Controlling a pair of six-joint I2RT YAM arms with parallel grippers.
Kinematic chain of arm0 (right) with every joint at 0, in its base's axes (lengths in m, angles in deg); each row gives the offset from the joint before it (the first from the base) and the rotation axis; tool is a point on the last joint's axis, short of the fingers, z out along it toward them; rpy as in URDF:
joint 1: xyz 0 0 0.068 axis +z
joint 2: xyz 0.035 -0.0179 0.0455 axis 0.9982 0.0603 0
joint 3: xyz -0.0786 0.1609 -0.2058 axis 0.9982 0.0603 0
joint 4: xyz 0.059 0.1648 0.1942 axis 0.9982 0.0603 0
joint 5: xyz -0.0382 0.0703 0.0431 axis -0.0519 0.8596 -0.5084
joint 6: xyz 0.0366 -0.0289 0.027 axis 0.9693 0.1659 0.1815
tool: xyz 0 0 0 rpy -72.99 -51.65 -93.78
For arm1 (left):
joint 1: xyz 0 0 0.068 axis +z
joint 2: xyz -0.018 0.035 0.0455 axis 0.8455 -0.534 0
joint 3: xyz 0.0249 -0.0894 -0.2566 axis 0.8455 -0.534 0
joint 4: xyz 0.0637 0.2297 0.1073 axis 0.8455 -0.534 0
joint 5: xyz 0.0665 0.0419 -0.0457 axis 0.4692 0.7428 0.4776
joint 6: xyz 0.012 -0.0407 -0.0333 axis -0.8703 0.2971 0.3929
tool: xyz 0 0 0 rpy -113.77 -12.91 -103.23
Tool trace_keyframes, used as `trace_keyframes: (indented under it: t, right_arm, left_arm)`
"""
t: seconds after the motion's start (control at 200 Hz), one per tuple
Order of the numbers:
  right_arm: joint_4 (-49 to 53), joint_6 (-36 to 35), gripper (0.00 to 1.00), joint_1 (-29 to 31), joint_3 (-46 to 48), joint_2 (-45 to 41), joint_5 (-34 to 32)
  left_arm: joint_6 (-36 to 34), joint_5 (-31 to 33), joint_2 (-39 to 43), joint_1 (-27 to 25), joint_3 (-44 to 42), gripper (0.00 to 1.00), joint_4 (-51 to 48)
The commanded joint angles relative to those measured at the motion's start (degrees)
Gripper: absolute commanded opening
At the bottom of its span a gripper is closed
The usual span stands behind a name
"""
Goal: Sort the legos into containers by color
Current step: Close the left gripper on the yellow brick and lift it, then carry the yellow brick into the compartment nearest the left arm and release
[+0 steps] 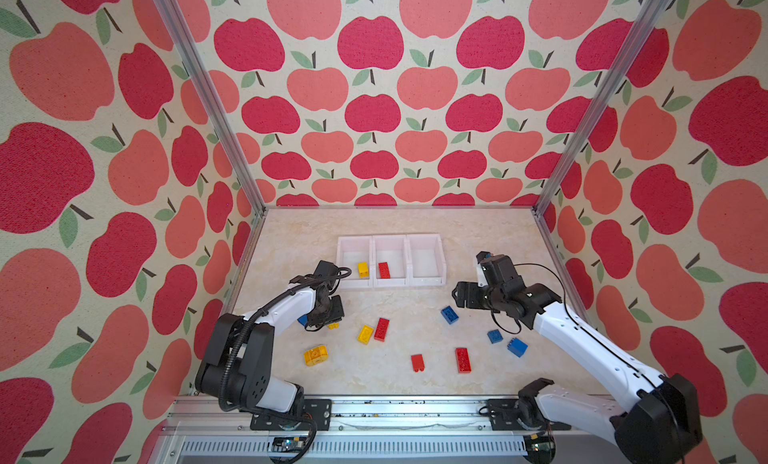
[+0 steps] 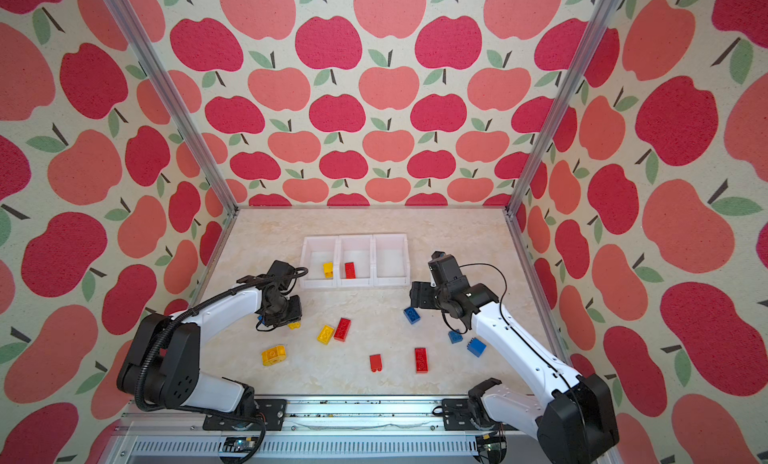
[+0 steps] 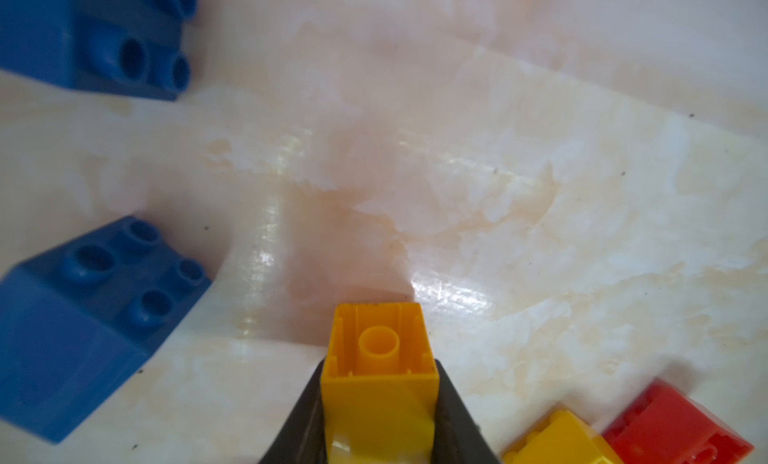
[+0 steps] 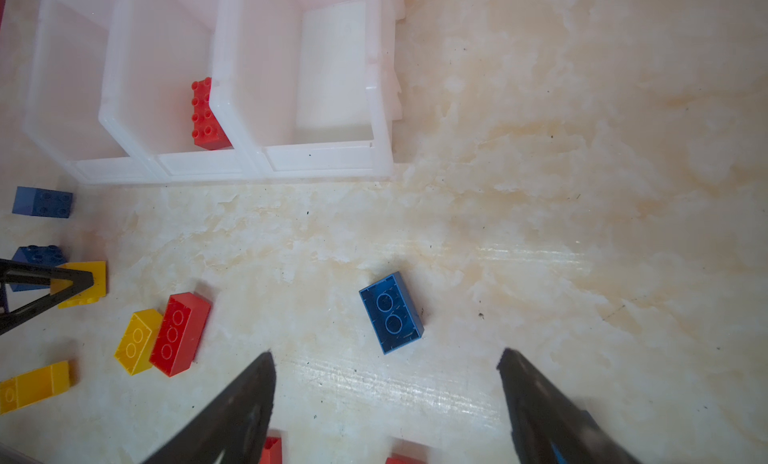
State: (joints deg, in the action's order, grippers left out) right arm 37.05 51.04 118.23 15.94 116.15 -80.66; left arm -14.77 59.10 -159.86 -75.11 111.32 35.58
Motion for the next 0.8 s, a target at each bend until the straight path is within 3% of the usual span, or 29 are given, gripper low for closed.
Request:
trace_keyframes:
  t: [0.0,0.395,0.795]
  right_arm:
    - [-0.7,1.6,0.87,-0.6,0.9,-1.2,0.8]
    - [-0.7,2.5,0.87,-0.6,2.1,-3.1,1.0]
    - [0.4,2.8,0.88,-0.6,1.1,-4.0,0.3]
  left_arm:
    - [0.4,1.9,2.7,-1.2,2.5,0.25,-2.9]
    - [-1.8,8.1,5.9,-4.6,12.5,0.21,-2.2]
    - [-8.9,9.5,-7.3,-4.2,26.9,0.21,5.3]
